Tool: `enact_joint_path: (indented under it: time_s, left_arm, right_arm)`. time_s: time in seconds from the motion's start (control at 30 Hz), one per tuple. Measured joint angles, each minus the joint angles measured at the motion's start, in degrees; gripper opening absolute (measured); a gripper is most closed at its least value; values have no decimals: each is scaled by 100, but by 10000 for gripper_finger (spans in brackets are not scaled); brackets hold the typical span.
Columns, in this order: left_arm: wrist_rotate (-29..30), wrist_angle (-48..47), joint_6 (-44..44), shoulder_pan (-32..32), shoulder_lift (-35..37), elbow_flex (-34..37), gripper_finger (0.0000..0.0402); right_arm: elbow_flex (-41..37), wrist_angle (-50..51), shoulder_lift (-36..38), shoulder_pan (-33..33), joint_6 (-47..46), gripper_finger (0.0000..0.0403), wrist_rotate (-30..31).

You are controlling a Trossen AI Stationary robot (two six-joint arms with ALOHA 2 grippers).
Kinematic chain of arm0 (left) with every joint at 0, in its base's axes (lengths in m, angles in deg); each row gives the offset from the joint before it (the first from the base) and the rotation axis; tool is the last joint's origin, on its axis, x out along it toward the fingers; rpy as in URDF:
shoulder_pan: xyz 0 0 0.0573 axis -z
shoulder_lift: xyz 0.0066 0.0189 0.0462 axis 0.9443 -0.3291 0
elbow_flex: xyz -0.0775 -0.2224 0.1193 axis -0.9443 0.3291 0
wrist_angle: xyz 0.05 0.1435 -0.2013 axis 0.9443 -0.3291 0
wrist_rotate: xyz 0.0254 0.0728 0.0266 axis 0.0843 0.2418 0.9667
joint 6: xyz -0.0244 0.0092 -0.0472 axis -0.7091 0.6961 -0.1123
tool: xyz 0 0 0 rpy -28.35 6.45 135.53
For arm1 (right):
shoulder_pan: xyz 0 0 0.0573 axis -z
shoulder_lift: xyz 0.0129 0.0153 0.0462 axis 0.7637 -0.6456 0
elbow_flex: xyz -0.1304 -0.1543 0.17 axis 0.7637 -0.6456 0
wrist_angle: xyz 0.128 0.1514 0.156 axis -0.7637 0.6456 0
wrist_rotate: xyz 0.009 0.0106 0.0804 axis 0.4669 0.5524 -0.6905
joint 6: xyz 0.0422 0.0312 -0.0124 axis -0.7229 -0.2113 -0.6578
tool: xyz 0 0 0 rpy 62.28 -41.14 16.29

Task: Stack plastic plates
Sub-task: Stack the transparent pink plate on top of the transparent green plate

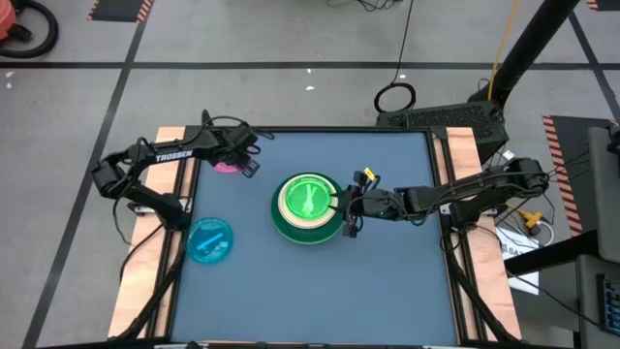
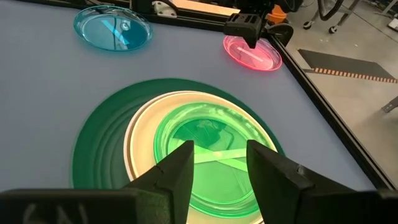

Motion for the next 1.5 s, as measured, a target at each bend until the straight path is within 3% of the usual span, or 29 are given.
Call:
enact_joint_path:
  time_s: [0.3,0.63,0.87,1.27,1.5]
  left_arm:
    - [-371,48,-93,149,-371,0,158]
    - [-230,469,-82,198,-1212,0,159]
    - [5,565,-61,208,-1353,-9,157]
    - [166,703,-36,191,-1379,4,39]
    - [402,645,3,348,-1349,3,6]
  right_arm:
    - [0,10,0,0,-20,140,0]
    - [2,133,-2,0,-131,139,0]
    - [2,133,-2,-2,-133,139,2]
    - [2,131,-2,-2,-153,139,2]
    - [2,132,-2,0,-158,139,2]
